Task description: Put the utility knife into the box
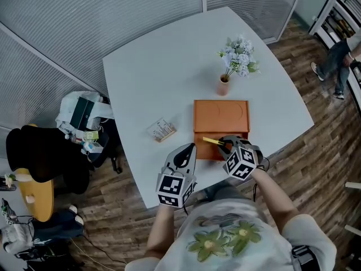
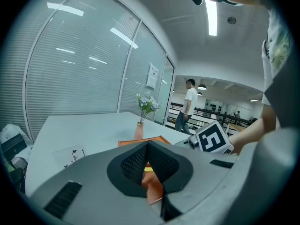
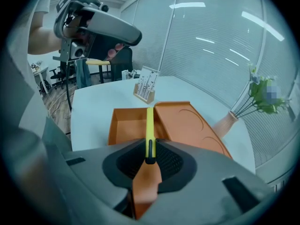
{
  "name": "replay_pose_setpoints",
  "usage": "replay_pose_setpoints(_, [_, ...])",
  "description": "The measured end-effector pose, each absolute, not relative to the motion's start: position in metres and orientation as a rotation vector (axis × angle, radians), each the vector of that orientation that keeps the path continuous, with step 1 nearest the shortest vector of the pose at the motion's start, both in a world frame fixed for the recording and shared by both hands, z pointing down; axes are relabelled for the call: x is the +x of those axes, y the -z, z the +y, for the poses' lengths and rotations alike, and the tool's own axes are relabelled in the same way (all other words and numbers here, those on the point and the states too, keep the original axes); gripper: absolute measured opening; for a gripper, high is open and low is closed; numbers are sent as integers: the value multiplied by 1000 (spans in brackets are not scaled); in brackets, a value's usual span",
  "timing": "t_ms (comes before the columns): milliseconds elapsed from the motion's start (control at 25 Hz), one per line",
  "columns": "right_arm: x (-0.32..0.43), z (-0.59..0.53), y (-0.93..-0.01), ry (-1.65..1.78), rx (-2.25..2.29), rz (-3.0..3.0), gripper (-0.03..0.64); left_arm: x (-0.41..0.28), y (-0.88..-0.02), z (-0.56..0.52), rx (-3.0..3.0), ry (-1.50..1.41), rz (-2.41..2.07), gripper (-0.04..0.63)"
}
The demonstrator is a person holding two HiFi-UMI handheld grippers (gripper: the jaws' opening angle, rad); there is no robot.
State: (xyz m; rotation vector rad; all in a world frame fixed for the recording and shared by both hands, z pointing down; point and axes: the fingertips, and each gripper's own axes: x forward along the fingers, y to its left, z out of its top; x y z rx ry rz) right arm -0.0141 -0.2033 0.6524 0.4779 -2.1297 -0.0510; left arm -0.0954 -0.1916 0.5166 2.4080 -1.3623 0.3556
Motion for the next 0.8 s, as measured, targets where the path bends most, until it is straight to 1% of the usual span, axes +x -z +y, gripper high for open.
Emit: replay_pose_setpoints(800, [-17,-208,-698,34,367,-2034,72,-104,-522,-195,2405,-354,-1361,-5])
